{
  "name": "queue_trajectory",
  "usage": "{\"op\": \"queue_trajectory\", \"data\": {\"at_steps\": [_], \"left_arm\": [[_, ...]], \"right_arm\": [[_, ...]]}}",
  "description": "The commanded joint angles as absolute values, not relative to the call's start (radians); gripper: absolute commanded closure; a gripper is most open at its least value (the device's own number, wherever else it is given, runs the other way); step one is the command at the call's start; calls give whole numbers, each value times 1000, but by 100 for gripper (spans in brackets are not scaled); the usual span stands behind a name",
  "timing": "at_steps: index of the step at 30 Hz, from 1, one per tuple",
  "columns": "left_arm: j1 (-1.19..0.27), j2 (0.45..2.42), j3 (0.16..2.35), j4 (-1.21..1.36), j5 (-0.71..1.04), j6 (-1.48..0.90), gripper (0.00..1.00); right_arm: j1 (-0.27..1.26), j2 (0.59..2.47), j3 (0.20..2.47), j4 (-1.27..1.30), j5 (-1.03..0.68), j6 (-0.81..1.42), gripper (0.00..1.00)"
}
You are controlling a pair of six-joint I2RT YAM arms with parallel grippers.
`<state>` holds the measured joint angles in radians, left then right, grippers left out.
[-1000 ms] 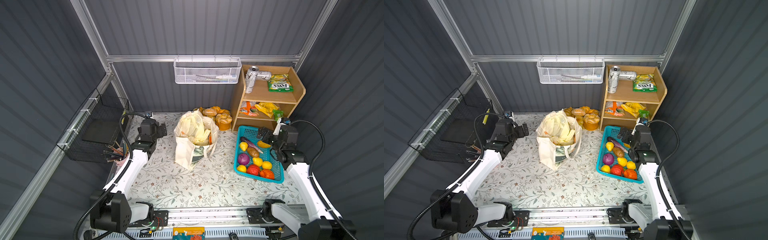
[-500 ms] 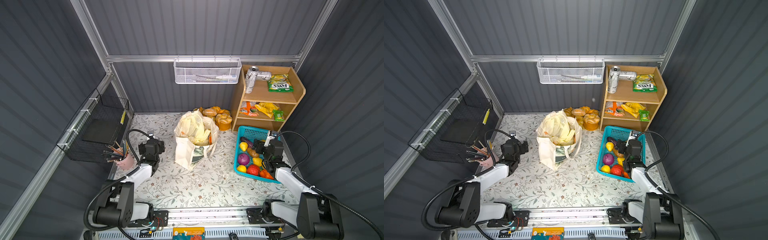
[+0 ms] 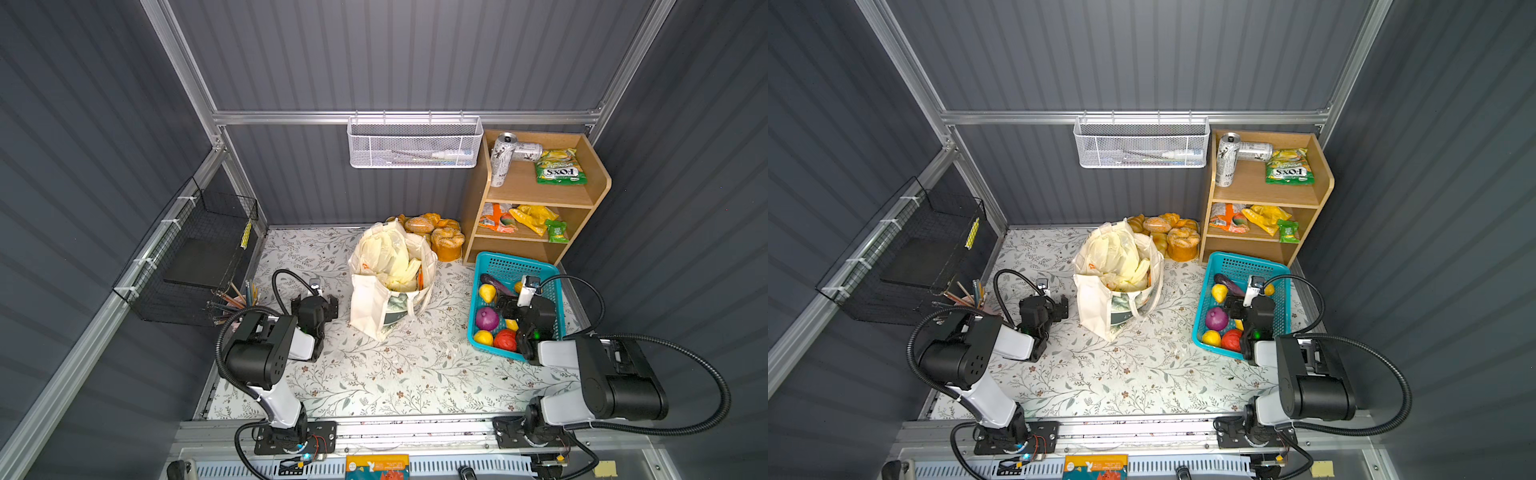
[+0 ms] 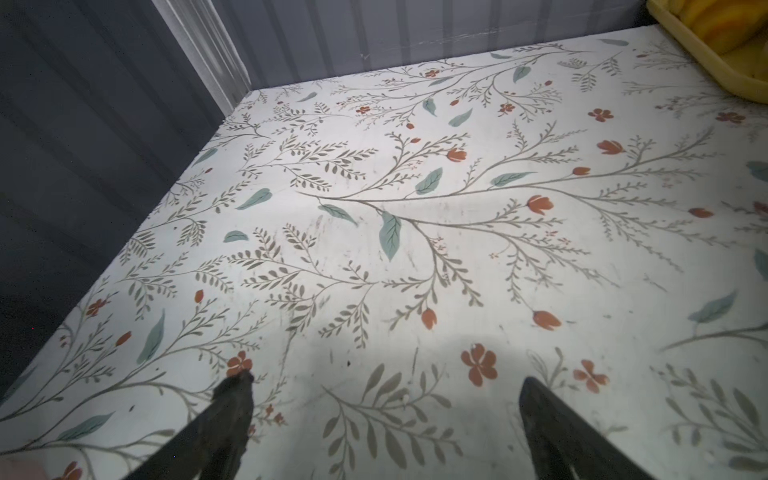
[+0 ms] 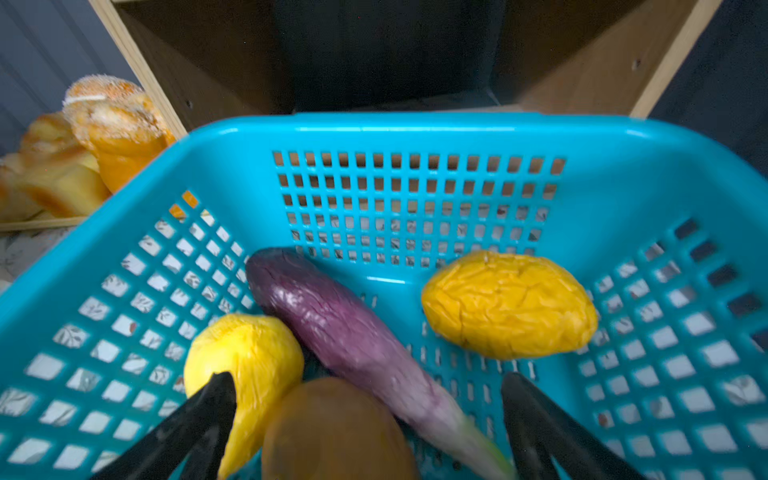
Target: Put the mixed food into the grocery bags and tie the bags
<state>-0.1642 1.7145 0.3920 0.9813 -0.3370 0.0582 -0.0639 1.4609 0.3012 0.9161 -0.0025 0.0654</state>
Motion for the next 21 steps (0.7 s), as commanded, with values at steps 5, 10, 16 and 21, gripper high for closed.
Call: {"op": "queue_trajectory", "data": {"at_steps": [5, 10, 16, 21], "left_arm": [[-72, 1721, 482, 901, -170, 22, 0], [-69, 1721, 483, 900, -166, 22, 0], [-69, 1722, 486, 898, -164, 22, 0], [-69, 1722, 483, 902, -165, 21, 0]], "right_arm": [[-80, 1449, 332, 944, -54, 55, 1], [-77, 1456, 328, 966, -60, 51, 1], [-85, 1470, 350, 937, -80, 59, 1], [-89, 1457, 335, 950, -87, 59, 1]]}}
